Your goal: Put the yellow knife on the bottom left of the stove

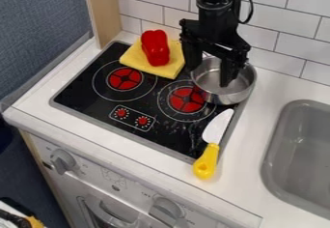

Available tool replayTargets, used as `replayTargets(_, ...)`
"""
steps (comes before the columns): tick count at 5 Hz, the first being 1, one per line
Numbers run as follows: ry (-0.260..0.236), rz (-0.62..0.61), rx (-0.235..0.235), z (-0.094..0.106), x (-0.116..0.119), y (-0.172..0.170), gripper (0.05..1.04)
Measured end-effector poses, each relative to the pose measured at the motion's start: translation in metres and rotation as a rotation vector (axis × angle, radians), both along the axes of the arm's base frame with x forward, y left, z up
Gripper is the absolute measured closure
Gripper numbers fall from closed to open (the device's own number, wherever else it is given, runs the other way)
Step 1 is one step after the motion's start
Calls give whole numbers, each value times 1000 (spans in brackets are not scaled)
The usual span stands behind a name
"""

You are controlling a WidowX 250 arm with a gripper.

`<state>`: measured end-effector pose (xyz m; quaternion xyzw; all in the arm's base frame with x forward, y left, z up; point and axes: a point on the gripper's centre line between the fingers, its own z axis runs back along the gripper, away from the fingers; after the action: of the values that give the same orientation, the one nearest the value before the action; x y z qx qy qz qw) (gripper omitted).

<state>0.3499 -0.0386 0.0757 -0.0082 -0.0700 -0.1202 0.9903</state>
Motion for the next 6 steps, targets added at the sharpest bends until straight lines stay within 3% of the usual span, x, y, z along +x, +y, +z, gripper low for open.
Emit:
replayTargets(1, 35, -1, 2, -12, -3, 0, 83)
replayTargets(2, 61, -35, -15, -20, -19, -21, 83)
replayTargets(3, 16, -22, -16, -3, -49, -46, 83)
replayTargets(4, 38, 11, -20, -10, -79, -56, 83)
replayTargets(6, 90, 51, 17, -35, -101, -59, 83)
